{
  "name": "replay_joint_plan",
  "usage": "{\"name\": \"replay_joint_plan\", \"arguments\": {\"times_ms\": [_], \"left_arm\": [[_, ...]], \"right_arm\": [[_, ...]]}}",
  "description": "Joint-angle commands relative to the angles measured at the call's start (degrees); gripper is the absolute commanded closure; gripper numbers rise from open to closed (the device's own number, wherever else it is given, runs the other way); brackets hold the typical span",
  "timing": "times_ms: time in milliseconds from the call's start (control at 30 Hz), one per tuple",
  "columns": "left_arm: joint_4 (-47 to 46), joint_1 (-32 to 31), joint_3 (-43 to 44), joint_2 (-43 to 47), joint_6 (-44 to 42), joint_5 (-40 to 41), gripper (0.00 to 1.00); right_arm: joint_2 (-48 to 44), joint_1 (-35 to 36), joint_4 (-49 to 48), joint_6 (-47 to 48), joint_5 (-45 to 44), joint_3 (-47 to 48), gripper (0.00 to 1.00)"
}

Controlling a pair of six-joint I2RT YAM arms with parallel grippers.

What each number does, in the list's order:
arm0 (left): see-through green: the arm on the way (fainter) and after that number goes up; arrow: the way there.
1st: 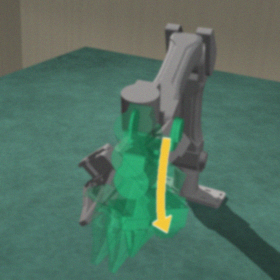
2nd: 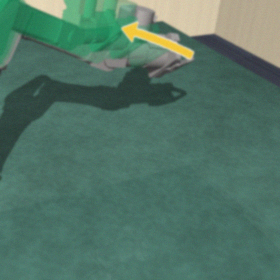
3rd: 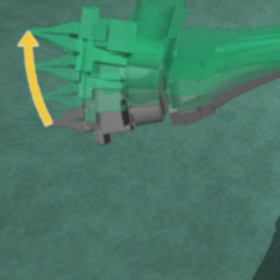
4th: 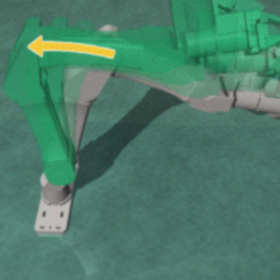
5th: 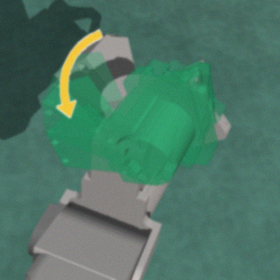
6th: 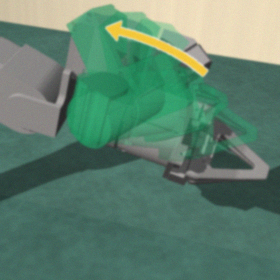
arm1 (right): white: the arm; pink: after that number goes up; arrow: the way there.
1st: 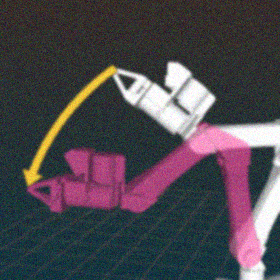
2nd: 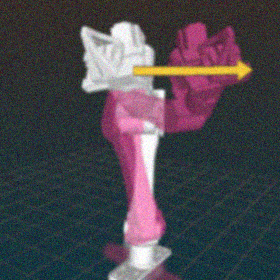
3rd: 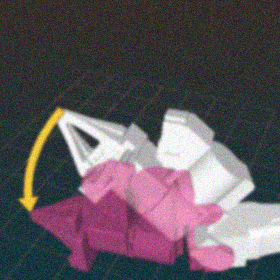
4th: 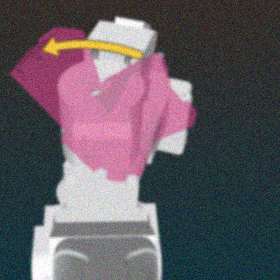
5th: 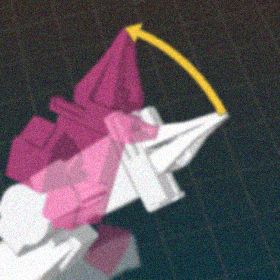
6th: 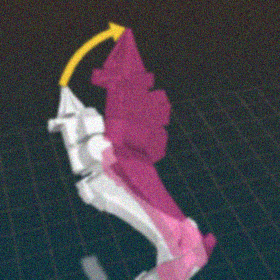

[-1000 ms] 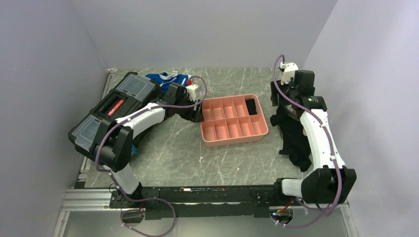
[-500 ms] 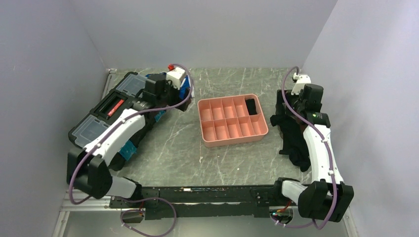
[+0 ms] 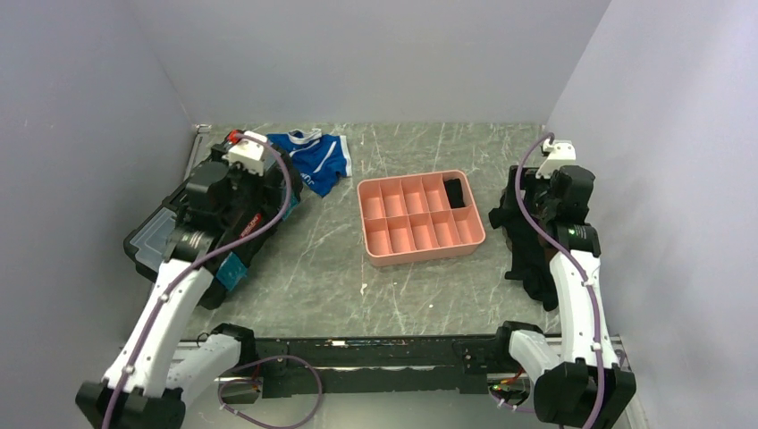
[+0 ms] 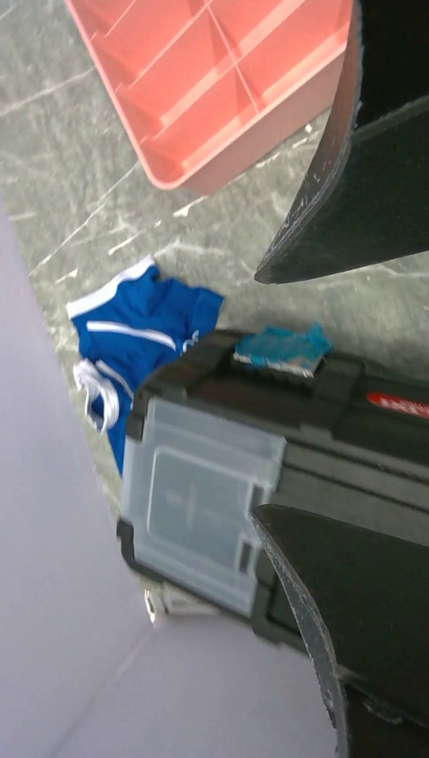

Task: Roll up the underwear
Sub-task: Reset both arms

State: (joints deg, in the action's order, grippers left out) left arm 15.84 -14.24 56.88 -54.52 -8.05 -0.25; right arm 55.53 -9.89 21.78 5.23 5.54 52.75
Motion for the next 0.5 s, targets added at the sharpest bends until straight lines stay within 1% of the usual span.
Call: {"name": "replay_joint_plan", "arguments": {"times_ms": [0,167,267,333,400,467], "left_arm": [[4.3,2.7,-0.9,7.0,-2.6,3.4,0.01],[7.3,3.6,-3.0,13.0,-2.5,6.8,0.01],[11.3,3.8,-2.2,14.2,-1.5,5.3,0.01],[12.7,4.2,-2.8,15.4,-0.6,2.2,0.01],[11.2,4.9,-5.7,18.1,0.3,0.0,0.01],[7.2,5.9,-10.0,21.7,1.4,-1.3,0.01]], "right_arm": [[-3.3,-0.3,-4.4,-1.7,1.2,-1.2,0.0],[-3.7,-0.3,-2.2,-0.4,7.8,-0.9,0.0],[-4.3,-0.3,-2.5,0.3,8.2,-1.5,0.0],[-5.8,-0.3,-2.9,0.6,7.2,-2.0,0.0],[-7.4,-0.3,-3.4,1.2,6.5,-3.0,0.0],[-9.3,-0.5,-4.1,1.9,6.4,-4.2,0.0]]}}
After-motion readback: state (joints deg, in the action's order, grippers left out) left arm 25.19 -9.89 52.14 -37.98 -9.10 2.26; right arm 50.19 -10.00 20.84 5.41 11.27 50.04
